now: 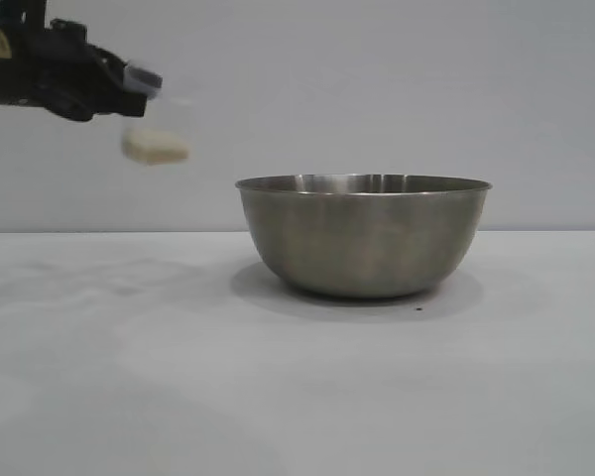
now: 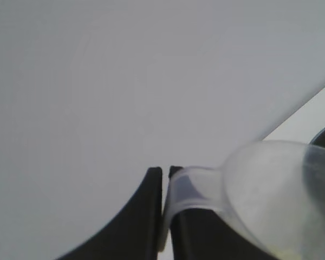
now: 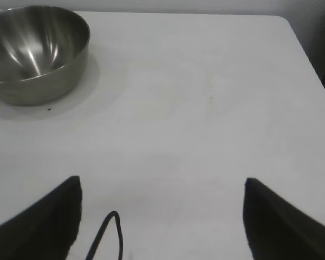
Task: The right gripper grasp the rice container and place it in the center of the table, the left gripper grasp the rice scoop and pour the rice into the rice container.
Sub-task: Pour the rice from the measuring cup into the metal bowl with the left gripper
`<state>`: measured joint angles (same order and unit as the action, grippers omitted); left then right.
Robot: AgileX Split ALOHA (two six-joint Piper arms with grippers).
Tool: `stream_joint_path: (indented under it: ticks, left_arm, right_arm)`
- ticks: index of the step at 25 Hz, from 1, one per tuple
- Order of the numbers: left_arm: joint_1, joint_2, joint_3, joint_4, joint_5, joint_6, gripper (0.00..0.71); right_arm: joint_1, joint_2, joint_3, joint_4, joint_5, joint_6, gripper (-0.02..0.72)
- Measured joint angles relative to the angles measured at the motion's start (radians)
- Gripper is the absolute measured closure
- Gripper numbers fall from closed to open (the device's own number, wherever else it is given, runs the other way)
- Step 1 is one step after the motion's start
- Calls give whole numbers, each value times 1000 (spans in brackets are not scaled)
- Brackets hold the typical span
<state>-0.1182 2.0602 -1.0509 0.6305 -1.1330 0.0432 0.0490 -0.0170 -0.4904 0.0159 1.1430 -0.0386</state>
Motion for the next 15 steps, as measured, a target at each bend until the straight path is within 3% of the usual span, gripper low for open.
stream_joint_path:
  ticks: [9,15]
  left_arm:
    - [-155,-2,-180,127,118,275,710]
    - [-233,-2,-238,184,209,636,710]
  right_arm:
    - [0,0,0,0,0,0,178]
    - [0,0,0,0,0,0,178]
